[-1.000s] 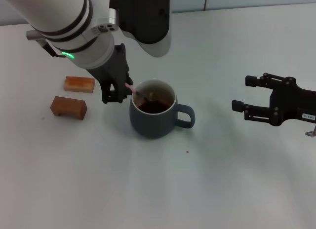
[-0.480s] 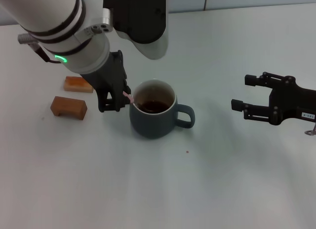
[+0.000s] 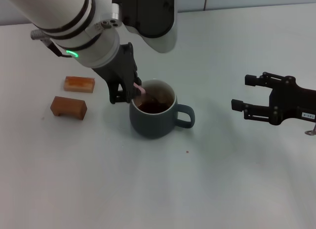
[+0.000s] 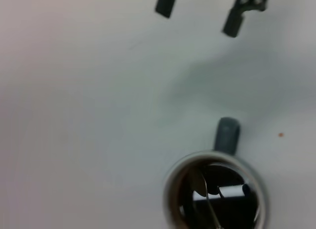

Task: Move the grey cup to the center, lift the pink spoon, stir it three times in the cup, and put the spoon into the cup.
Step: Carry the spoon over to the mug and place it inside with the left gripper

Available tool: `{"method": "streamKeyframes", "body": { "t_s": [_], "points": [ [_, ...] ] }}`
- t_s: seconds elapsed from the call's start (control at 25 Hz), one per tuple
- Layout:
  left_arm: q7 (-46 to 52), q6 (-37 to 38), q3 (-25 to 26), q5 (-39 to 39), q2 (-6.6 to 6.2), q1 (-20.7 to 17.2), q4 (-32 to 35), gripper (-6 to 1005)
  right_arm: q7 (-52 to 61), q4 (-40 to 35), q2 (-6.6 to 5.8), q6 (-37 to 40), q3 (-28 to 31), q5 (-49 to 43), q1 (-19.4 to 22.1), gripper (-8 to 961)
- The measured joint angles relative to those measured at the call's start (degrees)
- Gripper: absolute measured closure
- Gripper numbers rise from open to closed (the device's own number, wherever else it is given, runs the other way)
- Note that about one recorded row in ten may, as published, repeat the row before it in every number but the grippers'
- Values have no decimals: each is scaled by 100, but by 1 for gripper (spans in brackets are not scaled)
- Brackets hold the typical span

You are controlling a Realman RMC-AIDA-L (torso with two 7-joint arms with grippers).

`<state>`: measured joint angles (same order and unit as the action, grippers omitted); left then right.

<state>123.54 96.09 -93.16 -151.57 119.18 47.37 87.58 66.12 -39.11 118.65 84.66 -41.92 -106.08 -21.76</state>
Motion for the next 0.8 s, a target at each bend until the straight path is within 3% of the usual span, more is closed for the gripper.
{"method": "streamKeyframes", "body": {
  "t_s": [0.4,0.56,0.8],
  "points": [
    [-20,237,249,-279,-1,-6,-85,828,29,-8,-1,3,-5,0,-8,167],
    [-24,547,284,200,-6,-57,162,827,31,-10,-2,1,-21,0,-6,166],
    [10,177,160,272,-2,-36,-10,825,52,-6,7,20,-21,0,-3,166]
  ]
}}
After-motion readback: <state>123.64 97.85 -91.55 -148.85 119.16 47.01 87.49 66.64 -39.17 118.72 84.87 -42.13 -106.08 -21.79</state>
